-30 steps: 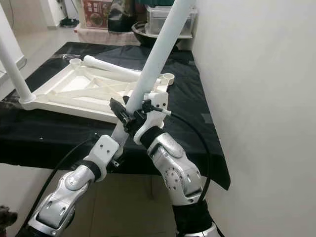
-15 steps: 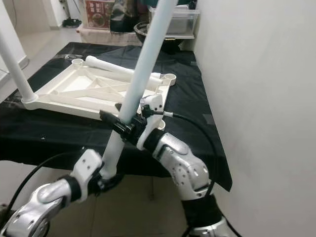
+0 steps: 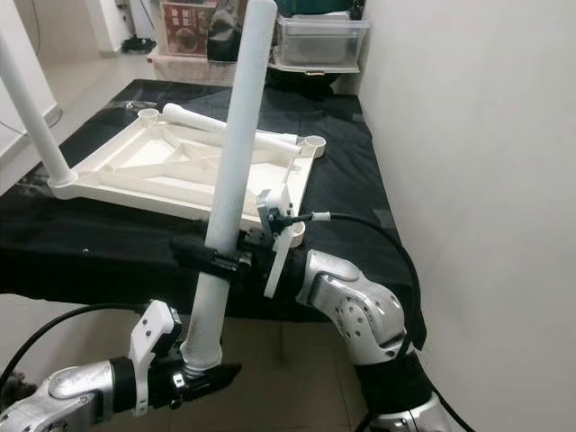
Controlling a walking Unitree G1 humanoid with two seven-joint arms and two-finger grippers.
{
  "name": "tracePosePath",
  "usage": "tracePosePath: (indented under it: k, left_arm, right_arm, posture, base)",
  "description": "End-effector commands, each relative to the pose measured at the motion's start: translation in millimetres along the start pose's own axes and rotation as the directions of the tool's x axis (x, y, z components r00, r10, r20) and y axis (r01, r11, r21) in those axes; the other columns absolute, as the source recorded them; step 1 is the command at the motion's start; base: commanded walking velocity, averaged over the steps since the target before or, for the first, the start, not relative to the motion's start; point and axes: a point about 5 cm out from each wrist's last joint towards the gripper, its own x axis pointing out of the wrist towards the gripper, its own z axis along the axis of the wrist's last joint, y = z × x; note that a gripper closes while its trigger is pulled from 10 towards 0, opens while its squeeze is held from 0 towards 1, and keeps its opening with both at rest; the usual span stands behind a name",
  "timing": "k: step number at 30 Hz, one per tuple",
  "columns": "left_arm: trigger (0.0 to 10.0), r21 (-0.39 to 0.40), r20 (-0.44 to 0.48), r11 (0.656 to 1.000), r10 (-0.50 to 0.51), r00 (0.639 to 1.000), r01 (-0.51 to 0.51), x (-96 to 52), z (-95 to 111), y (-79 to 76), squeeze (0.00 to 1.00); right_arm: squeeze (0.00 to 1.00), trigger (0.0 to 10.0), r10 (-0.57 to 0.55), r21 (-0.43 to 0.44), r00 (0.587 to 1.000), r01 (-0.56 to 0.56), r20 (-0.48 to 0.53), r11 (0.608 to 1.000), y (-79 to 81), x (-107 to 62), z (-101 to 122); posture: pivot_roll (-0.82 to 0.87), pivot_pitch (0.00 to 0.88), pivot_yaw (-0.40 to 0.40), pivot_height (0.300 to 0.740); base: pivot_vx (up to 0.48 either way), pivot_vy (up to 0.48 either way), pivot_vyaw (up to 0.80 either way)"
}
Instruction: Building children table
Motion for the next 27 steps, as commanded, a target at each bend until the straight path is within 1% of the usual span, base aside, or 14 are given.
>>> tracePosePath:
  k: [1, 6, 8, 9, 11, 19, 20, 21, 27]
  left_arm:
    - [10.0, 0.002, -0.005, 1.000, -0.018, 1.000, 0.018, -0.7, 1, -2.7, 0.00]
    - [10.0, -0.003, -0.009, 0.999, -0.032, 0.999, 0.032, -1.8, 0, -4.2, 0.00]
    - [10.0, -0.026, -0.014, 0.998, -0.053, 0.999, 0.052, -3.0, -1, -7.5, 0.00]
    - [10.0, -0.026, -0.014, 0.998, -0.053, 0.999, 0.052, -3.0, -1, -7.5, 0.00]
    - [10.0, -0.045, -0.022, 0.997, -0.070, 0.997, 0.069, -4.3, -3, -11.7, 0.00]
    - [10.0, -0.067, -0.028, 0.994, -0.086, 0.996, 0.084, -5.0, -5, -16.9, 0.00]
    - [10.0, -0.068, -0.028, 0.994, -0.089, 0.996, 0.087, -4.7, -6, -17.6, 0.00]
    - [10.0, -0.070, -0.030, 0.993, -0.092, 0.995, 0.090, -4.7, -6, -18.2, 0.00]
    - [10.0, -0.077, -0.035, 0.993, -0.097, 0.995, 0.094, -4.9, -8, -19.5, 0.00]
  right_arm:
    - [0.00, 10.0, 0.035, 0.009, 0.999, -0.035, -0.004, 0.999, 4.7, 1.7, -1]
    - [0.00, 10.0, 0.059, 0.025, 0.998, -0.059, -0.018, 0.998, 7.1, 2.0, -3]
    - [0.00, 10.0, 0.107, 0.057, 0.993, -0.105, -0.040, 0.993, 11.2, 3.4, -7]
    - [0.00, 10.0, 0.107, 0.057, 0.993, -0.105, -0.040, 0.993, 11.2, 3.4, -7]
    - [0.00, 10.0, 0.146, 0.075, 0.987, -0.141, -0.063, 0.987, 14.8, 3.5, -10]
    - [0.00, 10.0, 0.191, 0.095, 0.977, -0.182, -0.094, 0.979, 19.2, 2.8, -14]
    - [0.00, 9.5, 0.196, 0.097, 0.976, -0.186, -0.096, 0.978, 19.6, 2.7, -14]
    - [0.00, 0.0, 0.200, 0.101, 0.975, -0.191, -0.096, 0.976, 19.9, 2.7, -14]
    - [0.00, 0.0, 0.214, 0.106, 0.972, -0.203, -0.102, 0.973, 21.6, 2.0, -15]
  posture:
    - [0.08, 0.092, -0.025, 0.740]
    - [0.08, 0.092, -0.025, 0.740]
    - [0.07, 0.090, -0.026, 0.740]
    - [0.07, 0.090, -0.026, 0.740]
    - [0.07, 0.089, -0.026, 0.740]
    - [0.07, 0.083, -0.028, 0.740]
    - [0.07, 0.083, -0.028, 0.740]
    - [0.07, 0.081, -0.027, 0.740]
    - [0.07, 0.074, -0.027, 0.740]
  base:
    - [0.000, 0.000, 0.00]
    - [0.000, 0.000, 0.00]
    - [0.000, 0.000, 0.00]
    - [0.000, 0.000, 0.00]
    - [0.000, 0.000, 0.00]
    - [0.000, 0.000, 0.00]
    - [0.000, 0.000, 0.00]
    - [0.000, 0.000, 0.00]
    - [0.000, 0.000, 0.00]
